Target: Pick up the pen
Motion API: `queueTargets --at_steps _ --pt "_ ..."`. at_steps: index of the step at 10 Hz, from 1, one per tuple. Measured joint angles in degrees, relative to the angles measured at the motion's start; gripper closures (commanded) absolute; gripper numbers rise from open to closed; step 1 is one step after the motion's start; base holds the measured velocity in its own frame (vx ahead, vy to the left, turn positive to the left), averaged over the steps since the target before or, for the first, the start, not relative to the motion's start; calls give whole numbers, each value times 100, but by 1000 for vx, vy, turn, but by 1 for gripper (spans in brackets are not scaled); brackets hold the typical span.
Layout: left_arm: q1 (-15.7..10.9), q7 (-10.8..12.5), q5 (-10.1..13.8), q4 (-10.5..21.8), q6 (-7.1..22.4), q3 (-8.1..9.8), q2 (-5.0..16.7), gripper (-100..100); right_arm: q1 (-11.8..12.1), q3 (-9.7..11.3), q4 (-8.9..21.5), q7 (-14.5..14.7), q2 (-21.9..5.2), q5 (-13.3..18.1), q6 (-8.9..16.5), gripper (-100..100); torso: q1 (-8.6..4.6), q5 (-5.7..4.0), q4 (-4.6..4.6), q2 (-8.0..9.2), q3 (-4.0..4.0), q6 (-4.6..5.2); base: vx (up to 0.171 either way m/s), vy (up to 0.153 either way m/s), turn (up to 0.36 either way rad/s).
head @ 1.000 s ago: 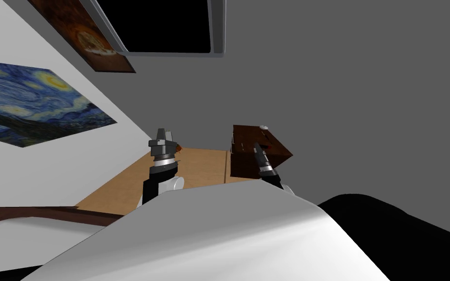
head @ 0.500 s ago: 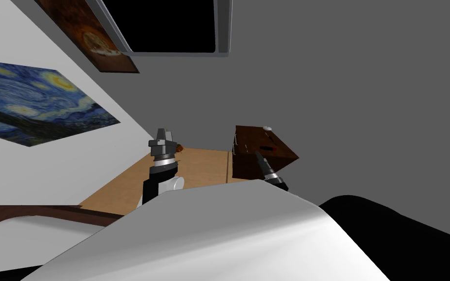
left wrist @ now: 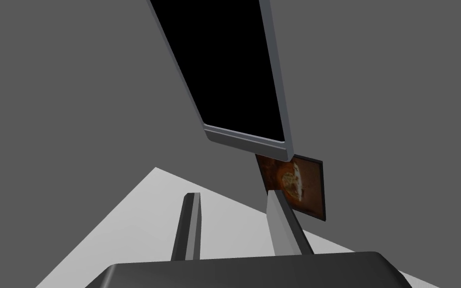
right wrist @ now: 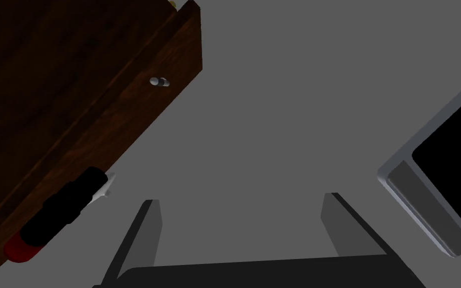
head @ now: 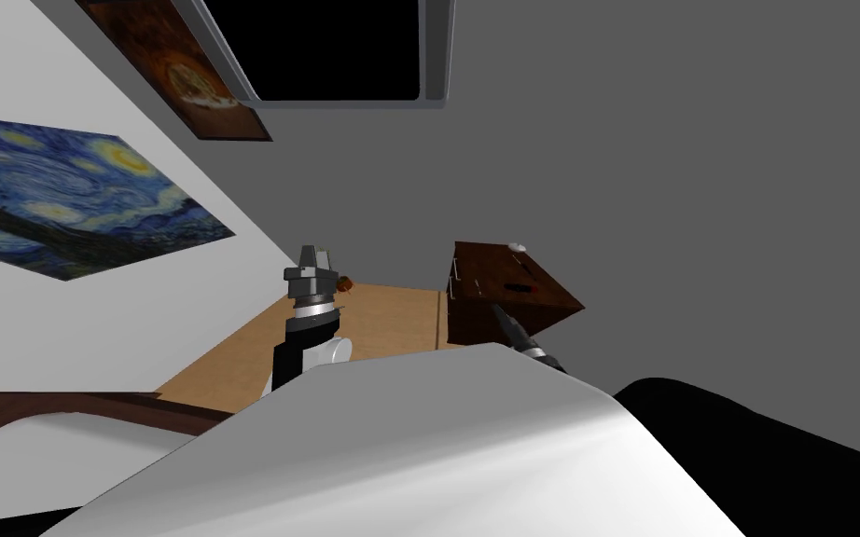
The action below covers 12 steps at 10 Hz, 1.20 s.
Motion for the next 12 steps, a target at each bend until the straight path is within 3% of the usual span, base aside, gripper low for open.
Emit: queueTargets --at_steps 4,6,8,12 --pt "0 0 0 0 0 0 0 0 559 -215 42 63 -355 110 237 -100 -10 -2 0 2 0 0 82 34 5" --pt "1 0 0 0 0 0 0 0 1008 -322 50 135 -551 176 288 -100 -7 -2 -4 -21 -12 0 163 59 1" --pt "2 0 0 -1 0 0 0 0 1279 -448 72 181 -949 206 579 -100 0 0 -11 -53 -30 -2 190 52 -7" --pt "1 0 0 0 0 1 0 0 1869 -650 126 281 -1432 215 709 -100 -14 -3 -8 -32 -20 -2 149 25 -11"
